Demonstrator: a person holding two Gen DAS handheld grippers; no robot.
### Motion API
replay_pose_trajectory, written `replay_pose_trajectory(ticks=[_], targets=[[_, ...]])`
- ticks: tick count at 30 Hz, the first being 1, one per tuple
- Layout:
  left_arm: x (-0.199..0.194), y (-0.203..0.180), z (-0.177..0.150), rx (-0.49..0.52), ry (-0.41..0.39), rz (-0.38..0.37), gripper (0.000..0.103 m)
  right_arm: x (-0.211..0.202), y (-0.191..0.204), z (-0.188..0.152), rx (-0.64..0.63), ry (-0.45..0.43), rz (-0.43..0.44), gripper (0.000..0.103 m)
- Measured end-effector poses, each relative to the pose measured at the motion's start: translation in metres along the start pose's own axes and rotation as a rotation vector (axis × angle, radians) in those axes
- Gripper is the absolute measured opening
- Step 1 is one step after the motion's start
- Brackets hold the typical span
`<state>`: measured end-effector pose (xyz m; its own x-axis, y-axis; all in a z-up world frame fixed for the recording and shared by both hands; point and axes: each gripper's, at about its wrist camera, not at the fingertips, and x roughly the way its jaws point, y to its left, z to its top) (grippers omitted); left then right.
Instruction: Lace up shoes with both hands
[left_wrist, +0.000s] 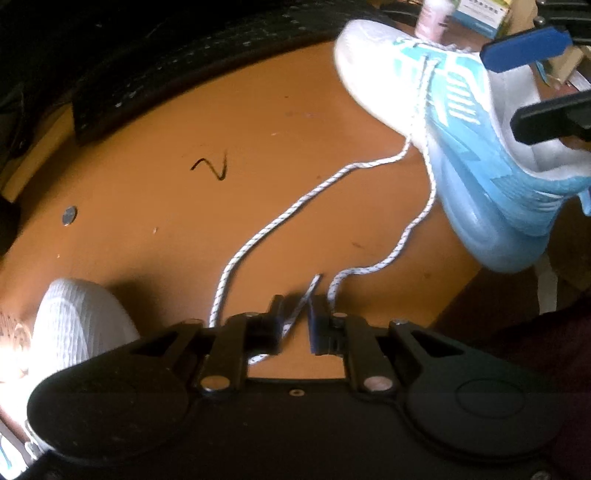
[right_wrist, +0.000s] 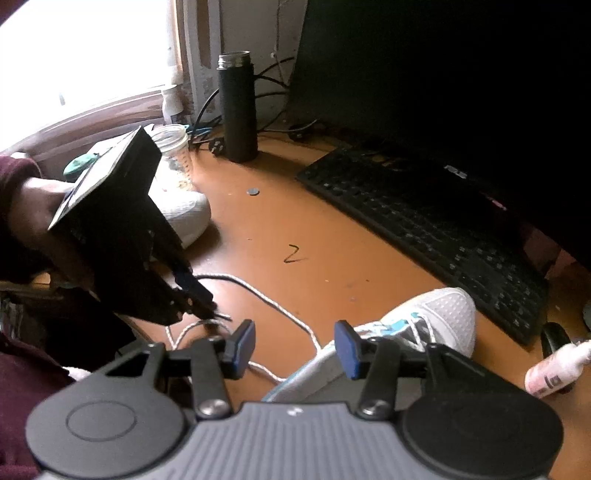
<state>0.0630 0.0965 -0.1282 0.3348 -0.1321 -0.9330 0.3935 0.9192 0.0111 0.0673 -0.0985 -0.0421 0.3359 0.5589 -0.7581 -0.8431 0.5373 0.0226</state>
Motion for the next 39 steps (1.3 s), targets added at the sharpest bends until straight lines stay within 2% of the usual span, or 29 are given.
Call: replay_pose_trajectory(ticks=[2,4,6,9,11,15,17,22,28,30,31,32,34,37,39], targets=[[-0.013,0.005,0.005,-0.043,-0.064,0.005,0.0,-0.005,-0.004,-0.001,0.022,-0.008,-0.011,0.049],[-0.03,0.009,0.01,-0.083,-0.135,-0.022,0.0,-0.01,-0.008,-0.001,0.045,-0.018,-0.019,0.049],[-0.052,0.013,0.021,-0.145,-0.232,-0.081,0.0,-0.016,-0.014,-0.002,0.075,-0.032,-0.019,0.049],[-0.083,0.002,0.048,-0.155,-0.379,-0.156,0.0,-0.024,-0.03,-0.006,0.161,-0.053,-0.011,0.049],[-0.09,-0.011,0.061,-0.117,-0.419,-0.175,0.0,-0.033,-0.051,-0.012,0.292,-0.081,0.002,0.049],[-0.086,-0.04,0.078,-0.014,-0.434,-0.195,0.0,-0.049,-0.087,-0.025,0.541,-0.145,0.04,0.048],[-0.081,-0.056,0.086,0.047,-0.426,-0.211,0.0,-0.056,-0.104,-0.031,0.649,-0.176,0.068,0.038],[-0.07,-0.077,0.097,0.113,-0.42,-0.257,0.0,-0.063,-0.128,-0.038,0.793,-0.211,0.124,0.035],[-0.065,-0.09,0.107,0.154,-0.425,-0.286,0.0,-0.052,-0.145,-0.046,0.895,-0.181,0.19,0.036],[-0.064,-0.092,0.109,0.159,-0.421,-0.29,0.0,-0.048,-0.149,-0.049,0.924,-0.177,0.223,0.03],[-0.063,-0.093,0.109,0.161,-0.418,-0.29,0.0,-0.047,-0.15,-0.05,0.93,-0.178,0.23,0.013],[-0.061,-0.093,0.11,0.16,-0.415,-0.29,0.0,-0.046,-0.151,-0.052,0.936,-0.18,0.236,0.004],[-0.061,-0.093,0.111,0.152,-0.407,-0.293,0.002,-0.045,-0.153,-0.054,0.947,-0.182,0.248,0.003],[-0.06,-0.095,0.113,0.157,-0.401,-0.278,0.017,-0.046,-0.155,-0.056,0.957,-0.195,0.259,0.003],[-0.061,-0.095,0.114,0.155,-0.397,-0.279,0.017,-0.046,-0.154,-0.055,0.946,-0.197,0.249,0.003]])
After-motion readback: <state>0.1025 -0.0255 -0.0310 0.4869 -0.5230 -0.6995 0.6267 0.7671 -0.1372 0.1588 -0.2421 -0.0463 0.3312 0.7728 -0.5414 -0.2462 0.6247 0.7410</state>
